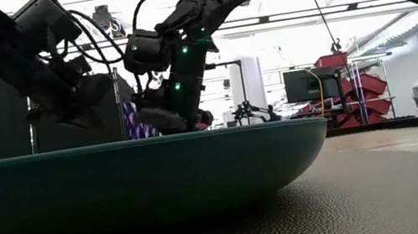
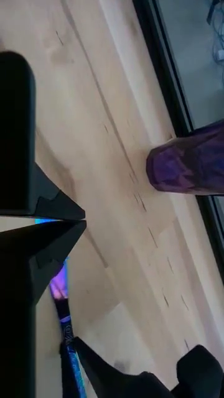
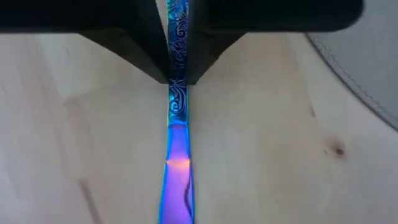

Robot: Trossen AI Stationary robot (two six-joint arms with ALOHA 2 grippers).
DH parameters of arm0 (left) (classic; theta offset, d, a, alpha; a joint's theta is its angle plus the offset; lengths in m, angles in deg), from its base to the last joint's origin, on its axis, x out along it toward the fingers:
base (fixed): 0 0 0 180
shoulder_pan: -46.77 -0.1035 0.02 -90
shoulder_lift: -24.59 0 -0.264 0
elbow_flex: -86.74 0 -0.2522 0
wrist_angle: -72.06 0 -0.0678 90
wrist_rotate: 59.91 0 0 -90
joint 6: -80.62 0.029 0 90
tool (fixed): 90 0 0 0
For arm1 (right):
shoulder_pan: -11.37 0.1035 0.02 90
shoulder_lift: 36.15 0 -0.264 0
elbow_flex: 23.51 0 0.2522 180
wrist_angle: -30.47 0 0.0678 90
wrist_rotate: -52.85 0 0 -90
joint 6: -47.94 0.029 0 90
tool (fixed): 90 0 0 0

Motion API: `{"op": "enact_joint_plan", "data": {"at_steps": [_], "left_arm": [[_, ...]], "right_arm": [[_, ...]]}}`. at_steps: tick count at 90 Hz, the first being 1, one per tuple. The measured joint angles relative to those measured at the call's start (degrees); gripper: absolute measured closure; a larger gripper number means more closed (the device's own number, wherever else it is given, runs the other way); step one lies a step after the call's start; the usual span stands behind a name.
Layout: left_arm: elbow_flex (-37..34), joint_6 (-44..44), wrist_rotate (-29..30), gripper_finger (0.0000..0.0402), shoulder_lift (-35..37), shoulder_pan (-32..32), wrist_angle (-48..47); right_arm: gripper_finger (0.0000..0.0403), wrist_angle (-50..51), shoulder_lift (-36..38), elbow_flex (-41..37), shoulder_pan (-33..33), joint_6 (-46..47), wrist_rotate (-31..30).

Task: Set table place
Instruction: Move the blue table knife to the right of gray placemat

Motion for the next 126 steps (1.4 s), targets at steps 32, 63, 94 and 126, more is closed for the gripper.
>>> {"op": "enact_joint_plan", "data": {"at_steps": [32,63,94,126], "left_arm": [[0.0,0.0,-0.7,0.0402,0.0,0.0,0.0],[0.0,0.0,-0.7,0.0402,0.0,0.0,0.0],[0.0,0.0,-2.3,0.0402,0.0,0.0,-0.1],[0.0,0.0,-2.6,0.0402,0.0,1.6,-0.3]], "right_arm": [[0.0374,10.2,0.2,0.0,-0.3,3.7,3.2],[0.0380,22.2,0.2,0.0,-0.3,5.8,6.5],[0.0386,24.8,4.6,-0.8,-0.2,4.7,6.2],[0.0397,17.4,18.3,-23.8,-0.6,8.6,6.3]]}}
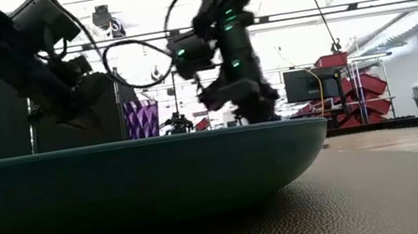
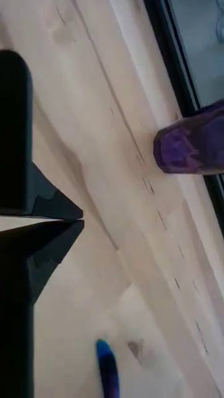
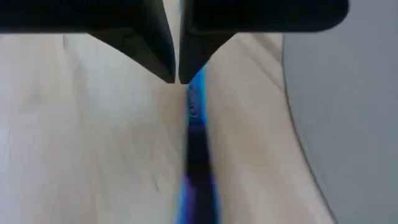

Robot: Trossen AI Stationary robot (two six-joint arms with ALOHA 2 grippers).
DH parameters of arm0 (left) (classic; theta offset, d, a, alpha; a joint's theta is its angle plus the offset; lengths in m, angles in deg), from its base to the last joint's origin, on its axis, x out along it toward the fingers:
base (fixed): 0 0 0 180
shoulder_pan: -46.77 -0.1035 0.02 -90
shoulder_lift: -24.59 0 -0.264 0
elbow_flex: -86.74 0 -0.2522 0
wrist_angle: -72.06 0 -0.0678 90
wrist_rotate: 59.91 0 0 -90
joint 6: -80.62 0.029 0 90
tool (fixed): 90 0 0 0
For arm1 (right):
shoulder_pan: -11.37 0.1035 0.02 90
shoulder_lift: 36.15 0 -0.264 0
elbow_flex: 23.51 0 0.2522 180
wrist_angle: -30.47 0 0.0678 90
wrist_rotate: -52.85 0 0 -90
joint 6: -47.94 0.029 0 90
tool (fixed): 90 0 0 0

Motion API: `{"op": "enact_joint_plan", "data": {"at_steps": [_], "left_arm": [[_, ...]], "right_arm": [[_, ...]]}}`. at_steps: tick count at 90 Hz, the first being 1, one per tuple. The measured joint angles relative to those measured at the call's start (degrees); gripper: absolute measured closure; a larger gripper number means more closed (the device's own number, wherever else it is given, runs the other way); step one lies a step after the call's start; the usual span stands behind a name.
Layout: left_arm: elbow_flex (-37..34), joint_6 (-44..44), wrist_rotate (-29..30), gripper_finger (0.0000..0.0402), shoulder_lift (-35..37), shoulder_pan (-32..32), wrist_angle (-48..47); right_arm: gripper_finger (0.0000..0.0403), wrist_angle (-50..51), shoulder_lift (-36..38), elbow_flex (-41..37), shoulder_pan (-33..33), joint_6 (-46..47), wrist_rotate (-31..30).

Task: Set table place
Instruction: Move the blue table knife to the right of gray placemat

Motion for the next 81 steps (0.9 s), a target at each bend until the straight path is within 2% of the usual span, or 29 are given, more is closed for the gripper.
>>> {"op": "enact_joint_plan", "data": {"at_steps": [16,31,44,54,81], "left_arm": [[0.0,0.0,0.0,0.0402,0.0,0.3,0.2],[0.0,0.0,0.1,0.0402,0.0,0.3,0.5],[0.0,0.0,0.3,0.0402,0.0,0.3,0.5],[0.0,0.0,0.3,0.0402,0.0,0.3,0.5],[0.0,3.0,1.2,0.0402,0.0,-2.9,3.0]], "right_arm": [[0.0402,-9.5,13.2,-18.7,-0.3,7.4,2.5],[0.0400,-17.9,23.3,-30.0,0.2,8.6,1.9],[0.0400,-26.9,30.3,-33.7,2.0,6.4,-2.3],[0.0400,-34.2,33.3,-34.2,2.9,5.9,-2.4],[0.0391,-40.2,33.4,-34.0,3.9,3.2,-1.3]]}}
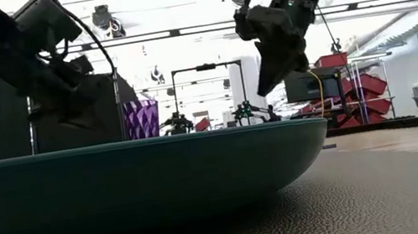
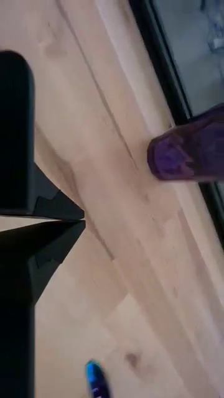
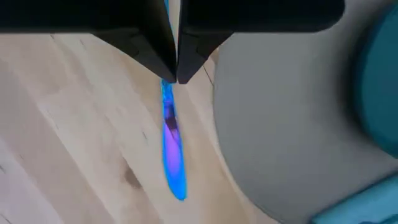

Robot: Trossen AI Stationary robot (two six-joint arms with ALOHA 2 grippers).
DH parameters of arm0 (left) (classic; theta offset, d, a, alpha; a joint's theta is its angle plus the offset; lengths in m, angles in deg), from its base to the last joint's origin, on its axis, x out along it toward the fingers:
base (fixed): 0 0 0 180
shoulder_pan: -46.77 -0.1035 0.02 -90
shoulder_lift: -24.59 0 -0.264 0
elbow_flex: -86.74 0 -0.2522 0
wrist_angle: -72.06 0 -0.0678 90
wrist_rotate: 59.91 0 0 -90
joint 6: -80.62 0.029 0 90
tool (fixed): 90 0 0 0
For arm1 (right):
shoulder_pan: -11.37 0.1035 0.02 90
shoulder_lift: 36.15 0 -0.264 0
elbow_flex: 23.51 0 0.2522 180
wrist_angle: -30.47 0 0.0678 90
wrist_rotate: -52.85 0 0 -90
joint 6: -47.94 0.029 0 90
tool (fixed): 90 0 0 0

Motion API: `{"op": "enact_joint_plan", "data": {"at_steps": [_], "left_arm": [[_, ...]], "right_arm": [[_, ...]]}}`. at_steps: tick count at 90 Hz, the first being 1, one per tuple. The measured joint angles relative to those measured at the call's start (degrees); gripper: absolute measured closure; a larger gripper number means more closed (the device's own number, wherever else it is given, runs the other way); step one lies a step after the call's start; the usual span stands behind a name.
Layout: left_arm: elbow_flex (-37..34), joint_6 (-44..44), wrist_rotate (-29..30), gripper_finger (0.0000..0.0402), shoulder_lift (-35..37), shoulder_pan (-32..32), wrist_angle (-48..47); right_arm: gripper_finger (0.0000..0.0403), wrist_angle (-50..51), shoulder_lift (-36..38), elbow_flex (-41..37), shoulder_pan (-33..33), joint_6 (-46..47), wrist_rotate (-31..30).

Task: Set table place
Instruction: Move the blue table knife to the right of gray placemat

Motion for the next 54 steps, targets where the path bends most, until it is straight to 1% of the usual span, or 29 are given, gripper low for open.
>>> {"op": "enact_joint_plan", "data": {"at_steps": [9,18,37,45,54], "left_arm": [[0.0,1.5,0.2,0.0402,0.0,-0.8,3.2],[0.0,4.8,0.2,0.0402,0.0,-1.2,5.4],[0.0,4.9,-0.5,0.0402,0.0,-1.2,6.1],[0.0,4.7,-0.6,0.0402,0.0,-1.2,6.7],[0.0,4.7,-0.8,0.0402,0.0,-1.2,6.8]], "right_arm": [[0.0367,-1.1,0.0,0.0,0.0,0.4,0.9],[0.0330,-1.2,0.0,0.0,0.0,1.0,1.0],[0.0252,-2.0,-0.4,0.0,0.0,1.0,1.0],[0.0235,-3.0,-0.8,0.0,0.0,1.2,1.0],[0.0231,-5.4,-1.2,0.0,0.7,-0.4,1.0]]}}
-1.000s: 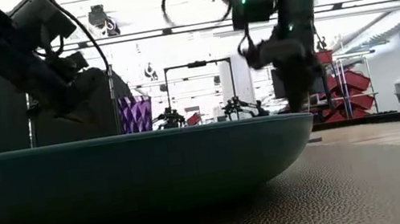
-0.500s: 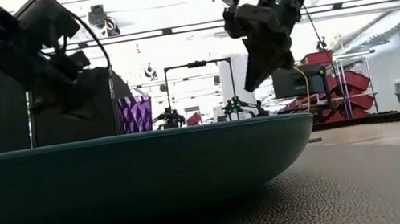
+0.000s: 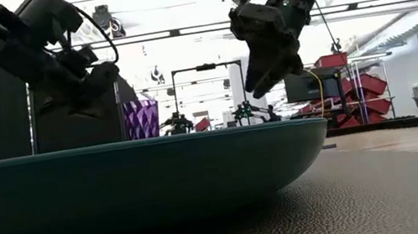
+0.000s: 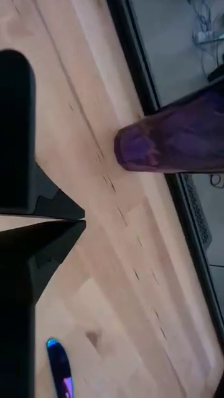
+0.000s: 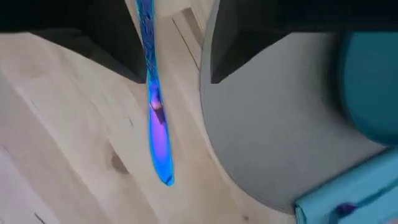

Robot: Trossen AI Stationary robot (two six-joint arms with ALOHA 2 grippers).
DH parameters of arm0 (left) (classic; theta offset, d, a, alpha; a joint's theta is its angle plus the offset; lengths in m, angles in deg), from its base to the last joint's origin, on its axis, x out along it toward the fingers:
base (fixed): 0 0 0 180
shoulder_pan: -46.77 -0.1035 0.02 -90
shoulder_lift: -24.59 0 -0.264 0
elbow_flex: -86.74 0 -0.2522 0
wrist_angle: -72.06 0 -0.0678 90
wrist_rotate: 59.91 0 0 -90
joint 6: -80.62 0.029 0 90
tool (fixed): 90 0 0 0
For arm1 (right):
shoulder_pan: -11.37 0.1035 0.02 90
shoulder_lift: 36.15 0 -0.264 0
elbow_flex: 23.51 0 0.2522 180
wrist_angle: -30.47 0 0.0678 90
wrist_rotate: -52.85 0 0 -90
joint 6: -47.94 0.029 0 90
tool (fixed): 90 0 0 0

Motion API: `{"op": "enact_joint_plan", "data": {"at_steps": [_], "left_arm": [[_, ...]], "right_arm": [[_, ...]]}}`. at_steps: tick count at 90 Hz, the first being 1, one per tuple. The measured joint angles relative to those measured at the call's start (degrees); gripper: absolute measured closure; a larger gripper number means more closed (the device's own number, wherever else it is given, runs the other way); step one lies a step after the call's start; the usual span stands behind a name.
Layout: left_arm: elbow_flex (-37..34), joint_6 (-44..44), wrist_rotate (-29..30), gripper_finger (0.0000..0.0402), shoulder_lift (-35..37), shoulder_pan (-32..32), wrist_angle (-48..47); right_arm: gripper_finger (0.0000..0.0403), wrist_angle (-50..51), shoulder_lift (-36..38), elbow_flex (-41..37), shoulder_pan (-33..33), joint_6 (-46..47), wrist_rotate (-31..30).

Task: Set table place
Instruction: Move the blue table knife to the right of gray placemat

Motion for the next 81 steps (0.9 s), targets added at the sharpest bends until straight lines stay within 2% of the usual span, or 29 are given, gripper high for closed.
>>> {"op": "enact_joint_plan", "data": {"at_steps": [26,58,81], "left_arm": [[0.0,-0.1,-0.1,0.0402,0.0,0.0,0.1],[0.0,-0.1,-0.2,0.0402,0.0,0.0,0.4],[0.0,-0.1,-0.2,0.0402,0.0,0.0,0.7]], "right_arm": [[0.0238,-1.2,-4.6,0.0,0.2,-5.7,0.2],[0.0238,-2.8,-6.4,0.0,-0.7,-6.8,-0.1],[0.0239,-2.5,-12.2,2.3,-1.2,-7.2,0.0]]}}
